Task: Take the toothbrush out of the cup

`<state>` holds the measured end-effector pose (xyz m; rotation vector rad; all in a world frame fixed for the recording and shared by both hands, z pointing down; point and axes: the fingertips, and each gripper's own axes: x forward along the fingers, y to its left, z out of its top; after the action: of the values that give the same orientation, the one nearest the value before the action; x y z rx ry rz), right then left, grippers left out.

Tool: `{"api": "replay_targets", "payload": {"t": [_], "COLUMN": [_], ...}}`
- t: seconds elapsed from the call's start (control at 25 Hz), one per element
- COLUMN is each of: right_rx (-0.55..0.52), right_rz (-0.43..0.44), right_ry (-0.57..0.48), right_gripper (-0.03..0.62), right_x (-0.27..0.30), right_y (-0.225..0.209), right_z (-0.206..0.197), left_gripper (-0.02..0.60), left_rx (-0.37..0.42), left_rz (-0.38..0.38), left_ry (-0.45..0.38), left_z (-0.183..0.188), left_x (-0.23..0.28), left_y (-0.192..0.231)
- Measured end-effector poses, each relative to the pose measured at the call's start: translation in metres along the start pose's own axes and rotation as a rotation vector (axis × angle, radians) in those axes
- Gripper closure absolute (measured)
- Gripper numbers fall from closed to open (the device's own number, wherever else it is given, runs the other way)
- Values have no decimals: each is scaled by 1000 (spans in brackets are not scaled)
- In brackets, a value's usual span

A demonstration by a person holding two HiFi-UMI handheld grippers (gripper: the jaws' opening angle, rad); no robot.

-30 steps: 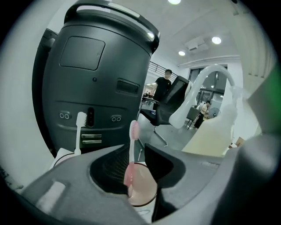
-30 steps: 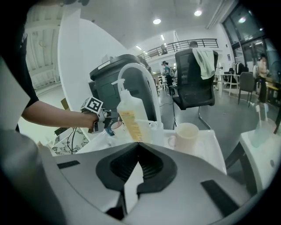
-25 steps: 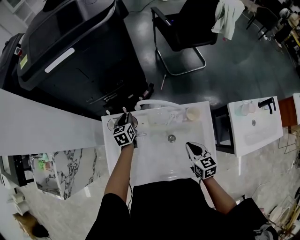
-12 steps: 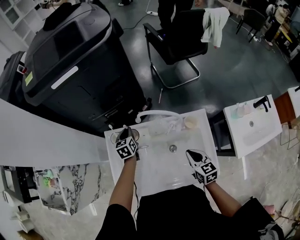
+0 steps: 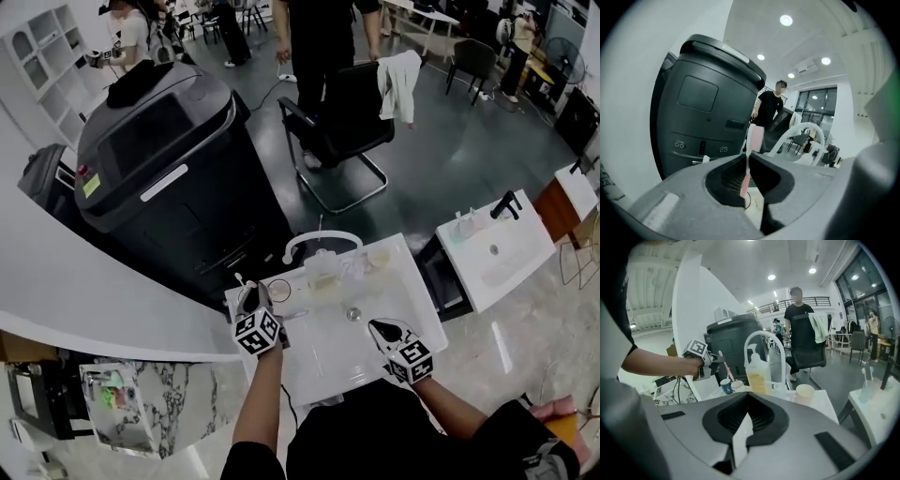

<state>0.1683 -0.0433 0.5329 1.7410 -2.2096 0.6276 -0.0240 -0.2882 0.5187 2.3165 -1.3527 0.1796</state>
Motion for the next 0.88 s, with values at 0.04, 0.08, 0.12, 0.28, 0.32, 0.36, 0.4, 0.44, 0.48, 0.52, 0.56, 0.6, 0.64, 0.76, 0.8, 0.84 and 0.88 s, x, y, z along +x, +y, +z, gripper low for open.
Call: {"api": "replay_targets", "payload": {"t": [0.04, 0.08, 0.12, 0.28, 0.32, 0.36, 0.4, 0.44, 0.48, 0.52, 0.56, 0.6, 0.64, 0.76, 0.8, 0.84, 0.88], "right_rx": [-5, -9, -10, 5, 6, 3, -5, -16, -27, -33, -35, -35, -34, -29, -29, -30, -31], "right_rz": [2, 2, 2, 11, 12, 14, 15, 14, 13, 11, 8, 3, -1, -11, -9, -4, 3], "right_ry": [-9, -15, -19, -31, -32, -33, -33, -32, -30, -27, -23, -22, -22, -27, -26, -20, -13], "right_gripper": [592, 593, 592, 592, 592, 592, 594, 592, 592, 592, 592, 592, 594, 592, 592, 593, 592], "right_x": [-3, -7, -10, -20, -21, -23, -24, -25, -27, -29, -31, -34, -36, -39, -40, -41, -40], "right_y": [9, 16, 24, 58, 66, 74, 81, 88, 94, 100, 106, 111, 115, 122, 125, 127, 129], "right_z": [1, 0, -1, -4, -5, -6, -7, -9, -12, -16, -19, -22, -24, -23, -23, -25, -27], "left_gripper": [546, 546, 546, 546, 546, 546, 547, 547, 547, 548, 548, 547, 546, 547, 546, 547, 546], "left_rx": [-8, -19, -30, -94, -117, -139, -158, -176, -192, -211, -230, -252, -274, -330, -346, -363, -380], "left_rz": [-8, -14, -19, -19, -19, -19, -18, -15, -11, -7, -3, 1, 5, 15, 18, 19, 19], "left_ry": [-16, -33, -49, -93, -97, -99, -99, -97, -92, -85, -77, -68, -59, -29, -18, -9, -3], "left_z": [4, 8, 11, 7, 3, -2, -8, -16, -26, -37, -48, -60, -71, -101, -109, -116, -122], "left_x": [-12, -24, -35, -77, -86, -94, -101, -108, -115, -122, -128, -133, -136, -134, -134, -135, -136], "left_y": [-2, -3, -4, 3, 7, 10, 14, 18, 22, 26, 30, 34, 37, 44, 44, 43, 41]}}
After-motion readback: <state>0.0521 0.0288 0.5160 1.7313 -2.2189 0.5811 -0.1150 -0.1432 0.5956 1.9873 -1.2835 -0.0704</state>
